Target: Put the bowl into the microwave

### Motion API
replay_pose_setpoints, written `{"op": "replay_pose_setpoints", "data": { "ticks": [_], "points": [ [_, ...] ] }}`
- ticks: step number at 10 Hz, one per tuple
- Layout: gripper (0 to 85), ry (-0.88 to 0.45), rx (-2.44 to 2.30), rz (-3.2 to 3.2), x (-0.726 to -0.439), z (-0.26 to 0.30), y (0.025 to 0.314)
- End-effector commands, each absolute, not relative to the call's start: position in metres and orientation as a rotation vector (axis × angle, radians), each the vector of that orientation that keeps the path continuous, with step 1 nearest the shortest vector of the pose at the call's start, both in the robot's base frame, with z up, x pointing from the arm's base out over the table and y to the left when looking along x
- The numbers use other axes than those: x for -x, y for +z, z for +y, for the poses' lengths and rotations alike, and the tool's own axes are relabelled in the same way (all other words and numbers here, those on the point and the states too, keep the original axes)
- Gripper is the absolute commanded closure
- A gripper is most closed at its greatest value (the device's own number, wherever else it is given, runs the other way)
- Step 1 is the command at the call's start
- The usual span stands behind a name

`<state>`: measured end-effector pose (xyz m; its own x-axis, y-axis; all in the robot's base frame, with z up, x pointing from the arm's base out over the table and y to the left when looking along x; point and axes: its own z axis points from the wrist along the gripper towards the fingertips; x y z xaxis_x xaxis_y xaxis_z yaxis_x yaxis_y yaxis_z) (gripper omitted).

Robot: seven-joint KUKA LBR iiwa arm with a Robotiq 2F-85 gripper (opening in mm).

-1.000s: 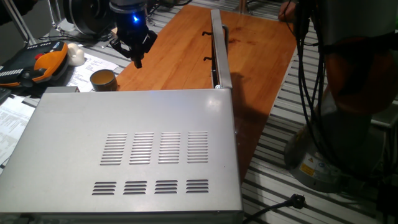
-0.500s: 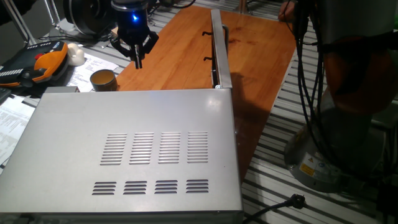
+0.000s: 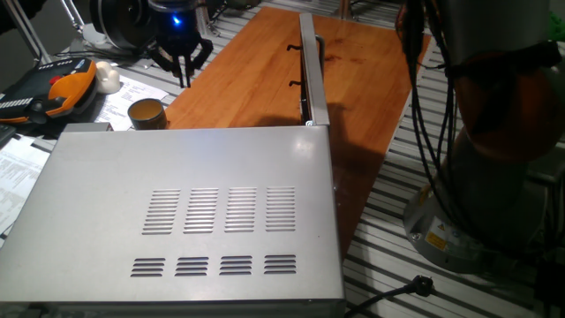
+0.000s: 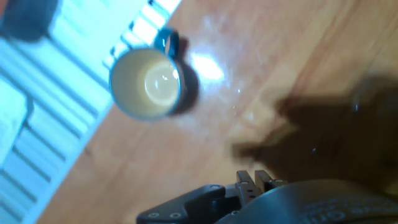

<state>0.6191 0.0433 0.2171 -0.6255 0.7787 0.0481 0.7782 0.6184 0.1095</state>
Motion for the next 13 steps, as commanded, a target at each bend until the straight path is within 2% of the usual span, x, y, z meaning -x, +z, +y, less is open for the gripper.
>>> {"op": "replay_pose_setpoints", "data": {
  "ticks": [1,4,5,7,11,13],
  "points": [
    [68.0,0.187,-1.383,2.804,-0.634,0.045,0.214],
    [68.0,0.191,-1.427,2.777,-0.649,0.05,0.205],
    [85.0,0.187,-1.414,2.79,-0.651,0.049,0.201],
    [85.0,0.228,-1.456,2.798,-0.651,0.049,0.201],
    [85.0,0.137,-1.616,2.709,-0.651,0.049,0.201],
    [85.0,0.176,-1.709,2.654,-0.651,0.049,0.201]
  ]
}}
